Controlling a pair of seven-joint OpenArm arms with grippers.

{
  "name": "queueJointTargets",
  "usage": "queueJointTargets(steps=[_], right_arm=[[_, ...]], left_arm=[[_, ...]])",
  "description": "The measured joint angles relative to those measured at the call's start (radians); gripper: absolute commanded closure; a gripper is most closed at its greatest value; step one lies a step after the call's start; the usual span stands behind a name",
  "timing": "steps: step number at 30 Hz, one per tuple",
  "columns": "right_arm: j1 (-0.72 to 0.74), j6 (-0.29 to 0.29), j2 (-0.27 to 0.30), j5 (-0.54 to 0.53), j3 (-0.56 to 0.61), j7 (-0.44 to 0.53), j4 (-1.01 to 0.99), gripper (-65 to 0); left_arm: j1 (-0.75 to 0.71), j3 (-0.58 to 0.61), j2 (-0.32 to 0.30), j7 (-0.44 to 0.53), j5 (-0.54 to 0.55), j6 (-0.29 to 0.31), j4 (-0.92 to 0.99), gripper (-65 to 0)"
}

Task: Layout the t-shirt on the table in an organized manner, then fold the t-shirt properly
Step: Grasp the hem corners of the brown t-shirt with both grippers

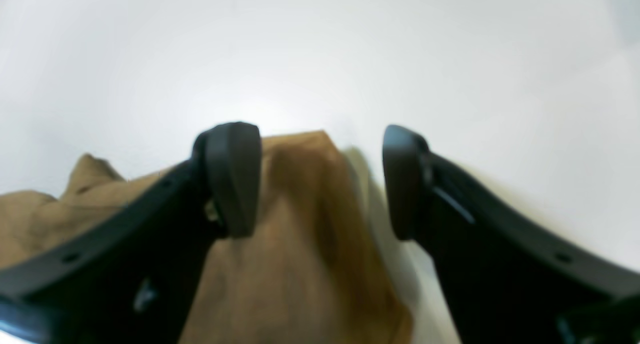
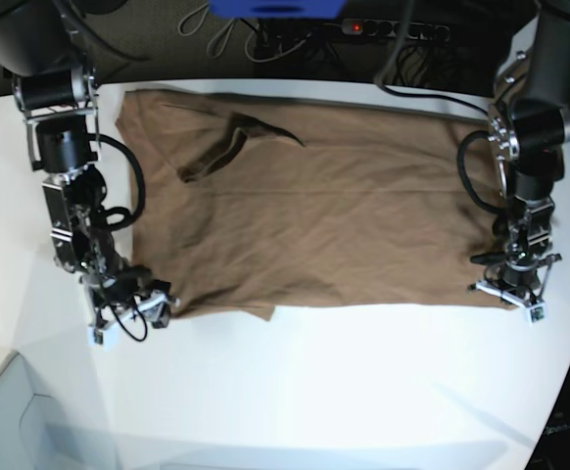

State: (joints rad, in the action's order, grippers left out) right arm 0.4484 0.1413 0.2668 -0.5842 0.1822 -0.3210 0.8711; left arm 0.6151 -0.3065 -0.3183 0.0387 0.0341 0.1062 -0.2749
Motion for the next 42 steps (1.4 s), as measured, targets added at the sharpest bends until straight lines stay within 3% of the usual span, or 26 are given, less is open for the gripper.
queueJointTargets(steps=[9,12,19,26,37,42], right_arm=[[-0.029,0.001,-0.003,0.000,0.021,-0.004,0.004,-36.4],[-0.026,0.001,-0.004,-0.001,0.021,0.003,0.004,-27.8],[-0.022,0.001,-0.004,-0.002,0.021,0.000,0.004,0.0],[-0.027,0.000,-0.003,0.000,0.021,-0.004,0.024,0.0],[-0.148,0.001,-0.001,-0.001,0.015,0.003,0.274,0.0],[-0.212,0.004,-0.006,0.000,-0.089,-0.007,0.323,0.0]], left_arm=[[0.000,0.000,0.015,0.007,0.000,-0.005,0.000,-0.3],[0.000,0.000,0.017,0.008,0.000,-0.005,0.000,-0.3],[0.000,0.000,0.017,0.011,0.000,-0.005,0.000,-0.3],[-0.003,-0.006,0.019,-0.013,0.002,-0.005,-0.026,-0.3],[-0.225,0.000,0.029,-0.042,0.162,-0.003,-0.415,-0.3],[-0.261,-0.002,0.029,-0.164,0.211,-0.001,-0.527,-0.3]])
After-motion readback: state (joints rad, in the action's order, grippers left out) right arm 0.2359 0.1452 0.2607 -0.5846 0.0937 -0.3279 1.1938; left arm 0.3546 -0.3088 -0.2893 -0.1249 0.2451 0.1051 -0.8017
